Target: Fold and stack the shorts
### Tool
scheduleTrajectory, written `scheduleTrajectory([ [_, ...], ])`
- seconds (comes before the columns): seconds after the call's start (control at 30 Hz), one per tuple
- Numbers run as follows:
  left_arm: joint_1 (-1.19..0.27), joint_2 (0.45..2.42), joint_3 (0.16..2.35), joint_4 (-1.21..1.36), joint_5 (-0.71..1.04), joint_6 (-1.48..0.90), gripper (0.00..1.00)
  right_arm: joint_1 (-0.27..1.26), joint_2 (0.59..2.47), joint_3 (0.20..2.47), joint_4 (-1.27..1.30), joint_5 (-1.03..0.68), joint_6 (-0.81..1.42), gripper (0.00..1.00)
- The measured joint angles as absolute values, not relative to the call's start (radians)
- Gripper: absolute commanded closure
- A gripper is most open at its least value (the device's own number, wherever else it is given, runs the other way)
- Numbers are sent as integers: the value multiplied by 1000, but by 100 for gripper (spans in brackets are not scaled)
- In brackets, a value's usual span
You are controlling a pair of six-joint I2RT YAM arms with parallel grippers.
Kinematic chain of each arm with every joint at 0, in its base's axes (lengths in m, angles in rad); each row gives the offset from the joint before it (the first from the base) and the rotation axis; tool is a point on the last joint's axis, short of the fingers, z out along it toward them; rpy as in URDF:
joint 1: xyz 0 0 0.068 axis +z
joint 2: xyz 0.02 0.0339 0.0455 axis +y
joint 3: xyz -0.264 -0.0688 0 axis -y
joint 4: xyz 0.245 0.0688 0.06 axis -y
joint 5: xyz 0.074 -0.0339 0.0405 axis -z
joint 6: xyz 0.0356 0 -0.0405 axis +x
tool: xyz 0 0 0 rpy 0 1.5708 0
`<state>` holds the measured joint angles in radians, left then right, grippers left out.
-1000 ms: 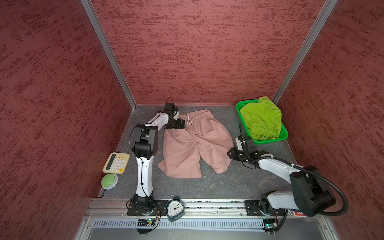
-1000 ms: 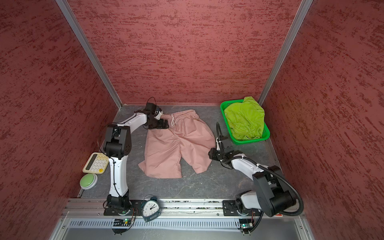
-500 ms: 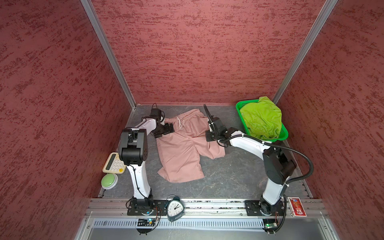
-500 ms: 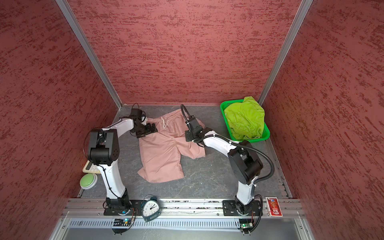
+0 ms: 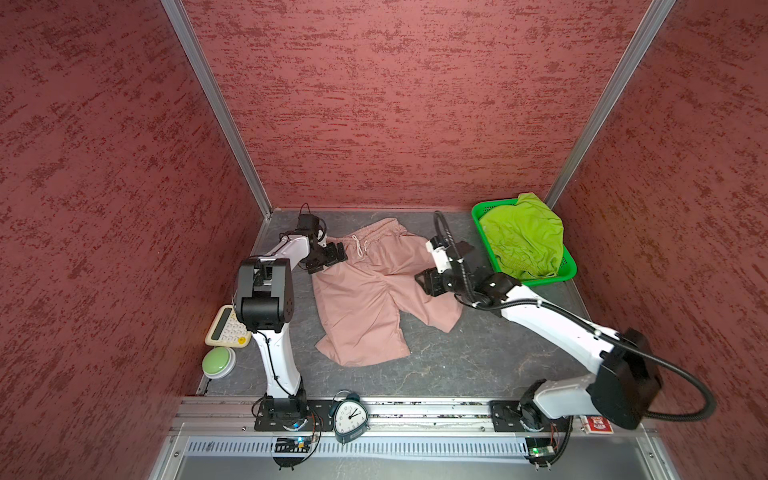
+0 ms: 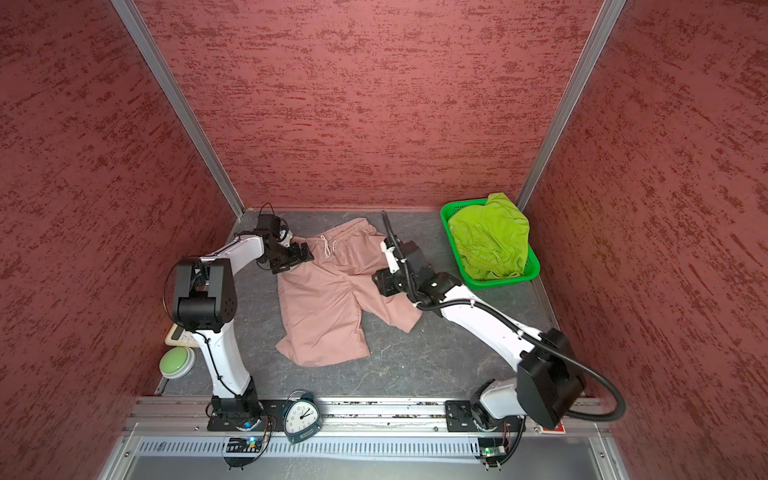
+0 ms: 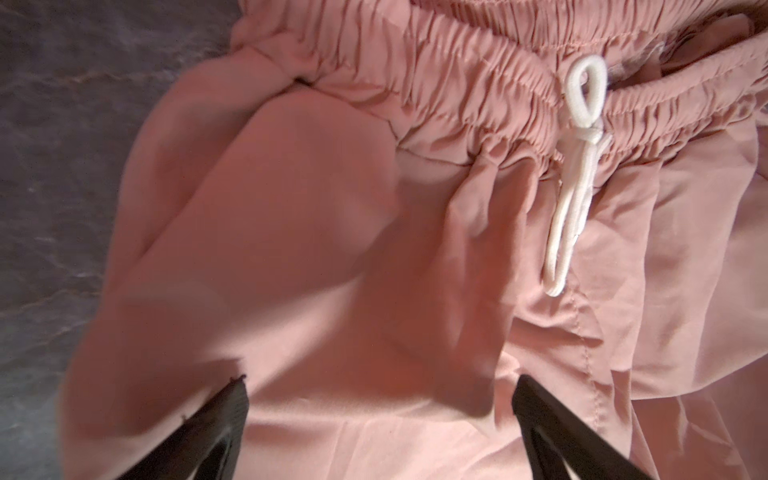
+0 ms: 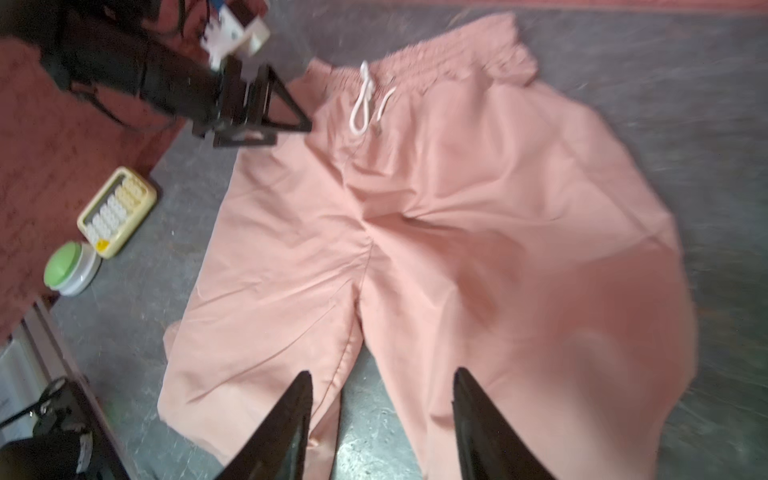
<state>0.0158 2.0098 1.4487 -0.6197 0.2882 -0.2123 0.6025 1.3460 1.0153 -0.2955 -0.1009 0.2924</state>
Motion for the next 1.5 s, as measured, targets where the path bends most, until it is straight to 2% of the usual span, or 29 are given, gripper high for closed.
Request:
scheduleTrajectory([
  [0.13, 16, 2010, 1449, -620, 288, -212, 1, 458, 1300, 936, -296, -49, 336, 58],
  [0.3, 16, 2010, 1456, -623, 287, -204, 1, 372, 1324, 865, -330, 22, 364, 60],
  [0.37, 16, 2010, 1470, -627, 288, -198, 1, 366, 1338, 833, -329, 31, 374, 60],
  [0.6, 5, 2010, 1544, -628, 286, -175, 1, 363, 1492, 764, -268, 44, 415, 50],
  [0.7, -8, 2010, 1560, -628, 284, -164, 1, 363, 1554, 765, -243, 75, 424, 50],
  [0.9, -30, 2010, 1560, -636, 280, -149, 1, 353, 1543, 755, -171, 121, 444, 54],
  [1.07, -31, 2010, 1554, -636, 278, -142, 1, 311, 1478, 678, -66, 112, 475, 50],
  [1.37, -30, 2010, 1554, -636, 278, -141, 1, 298, 1592, 682, 42, 54, 491, 48],
  [1.43, -30, 2010, 1554, -637, 278, -140, 1, 298, 1609, 682, 66, 36, 495, 51],
  [1.5, -30, 2010, 1554, -638, 278, -139, 1, 298, 1626, 682, 83, 26, 501, 60],
])
